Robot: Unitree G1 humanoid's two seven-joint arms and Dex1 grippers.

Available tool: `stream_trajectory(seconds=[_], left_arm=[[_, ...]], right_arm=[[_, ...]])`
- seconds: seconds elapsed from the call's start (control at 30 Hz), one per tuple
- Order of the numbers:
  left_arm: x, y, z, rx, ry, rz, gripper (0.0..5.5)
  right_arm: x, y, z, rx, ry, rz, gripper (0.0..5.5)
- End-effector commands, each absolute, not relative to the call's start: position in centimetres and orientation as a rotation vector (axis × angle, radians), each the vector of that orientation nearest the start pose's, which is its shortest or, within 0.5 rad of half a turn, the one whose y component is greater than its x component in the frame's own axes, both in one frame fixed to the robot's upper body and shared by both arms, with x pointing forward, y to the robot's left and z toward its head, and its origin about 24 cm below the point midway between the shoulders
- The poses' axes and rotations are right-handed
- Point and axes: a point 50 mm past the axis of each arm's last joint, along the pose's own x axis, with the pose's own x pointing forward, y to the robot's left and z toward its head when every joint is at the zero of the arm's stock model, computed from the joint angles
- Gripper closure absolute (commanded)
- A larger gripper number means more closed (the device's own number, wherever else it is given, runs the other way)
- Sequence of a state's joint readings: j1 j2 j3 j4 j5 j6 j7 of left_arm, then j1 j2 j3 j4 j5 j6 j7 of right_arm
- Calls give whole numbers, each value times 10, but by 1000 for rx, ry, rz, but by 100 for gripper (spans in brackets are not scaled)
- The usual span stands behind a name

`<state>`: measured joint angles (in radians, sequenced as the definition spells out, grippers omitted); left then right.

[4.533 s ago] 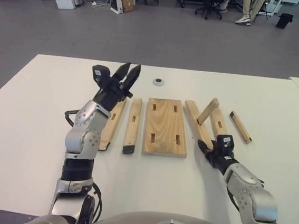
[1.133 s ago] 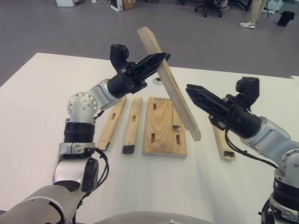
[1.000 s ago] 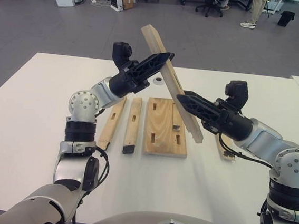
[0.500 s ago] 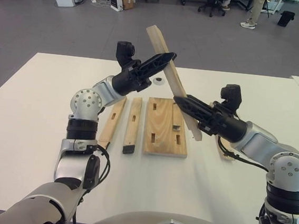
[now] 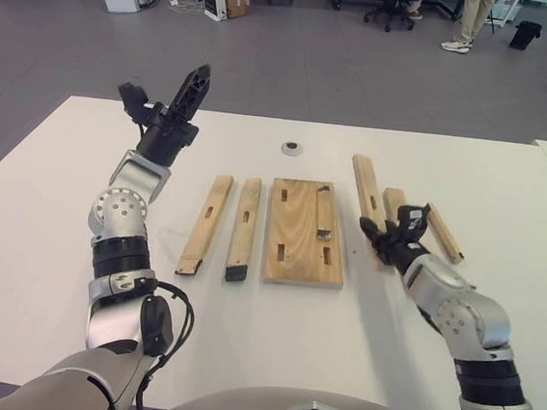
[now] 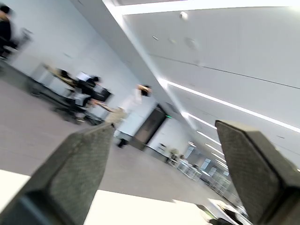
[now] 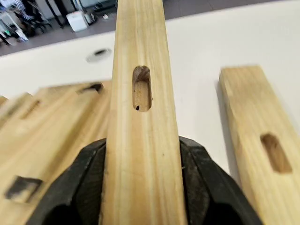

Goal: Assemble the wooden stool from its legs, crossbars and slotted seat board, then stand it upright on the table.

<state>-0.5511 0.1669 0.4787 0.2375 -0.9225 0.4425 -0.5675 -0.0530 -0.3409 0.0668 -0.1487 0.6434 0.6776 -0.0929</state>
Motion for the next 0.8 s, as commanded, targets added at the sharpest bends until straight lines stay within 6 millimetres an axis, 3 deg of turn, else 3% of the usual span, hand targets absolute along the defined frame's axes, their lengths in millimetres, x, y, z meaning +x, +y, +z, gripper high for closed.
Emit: stream_trajectory(seconds=[0.03,0.1,0.13,0.4,0.63,0.73,0.8], left_arm=[[329,208,145,-857,-336,-439,157],[329,202,143,-859,-337,-432,157],[328,200,142,-863,-339,-429,157],[320,191,137,-884,-347,-417,157],[313,188,130,-906,-347,-393,157],[313,187,130,-910,-350,-390,157],[314,185,130,-914,-350,-391,157]], right_arm=[[248,-163,13,213,606,96,345],[247,-164,7,191,632,92,345],[246,-165,6,178,640,97,307],[248,-171,22,119,602,77,166],[269,-154,91,-10,329,125,166],[272,-143,101,5,297,173,166],[273,-135,97,19,323,210,166]])
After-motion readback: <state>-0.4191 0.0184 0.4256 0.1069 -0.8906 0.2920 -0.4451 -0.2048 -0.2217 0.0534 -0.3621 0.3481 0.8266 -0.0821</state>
